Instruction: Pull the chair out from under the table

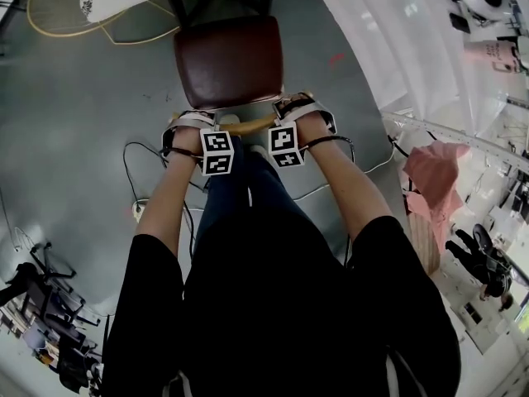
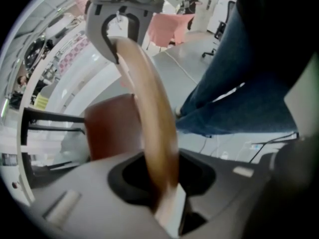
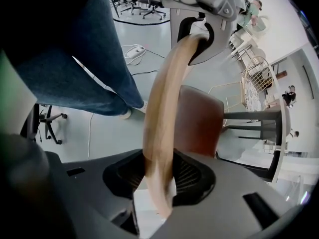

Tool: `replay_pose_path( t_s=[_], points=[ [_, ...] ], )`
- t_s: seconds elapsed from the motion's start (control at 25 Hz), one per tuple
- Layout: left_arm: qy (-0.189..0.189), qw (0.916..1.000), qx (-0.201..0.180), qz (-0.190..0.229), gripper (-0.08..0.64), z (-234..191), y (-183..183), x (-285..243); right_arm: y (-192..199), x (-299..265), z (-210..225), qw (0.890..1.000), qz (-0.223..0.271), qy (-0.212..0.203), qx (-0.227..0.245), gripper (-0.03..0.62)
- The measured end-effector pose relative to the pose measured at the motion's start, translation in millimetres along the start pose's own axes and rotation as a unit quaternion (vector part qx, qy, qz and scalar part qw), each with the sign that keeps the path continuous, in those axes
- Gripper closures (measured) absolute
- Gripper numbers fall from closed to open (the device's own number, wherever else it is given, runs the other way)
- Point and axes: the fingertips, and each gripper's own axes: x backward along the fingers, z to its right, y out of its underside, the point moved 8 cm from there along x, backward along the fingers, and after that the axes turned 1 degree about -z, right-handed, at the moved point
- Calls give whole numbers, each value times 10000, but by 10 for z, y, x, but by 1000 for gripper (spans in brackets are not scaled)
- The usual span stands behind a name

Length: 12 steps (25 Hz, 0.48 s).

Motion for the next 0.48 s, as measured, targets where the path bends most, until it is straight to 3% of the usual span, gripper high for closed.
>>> replay_pose_path(
  t_s=[0.48],
  points=[
    [195,9994,213,-166,429,893,-483,0,-231,180,-947,9994,296,-10,183,448]
  ],
)
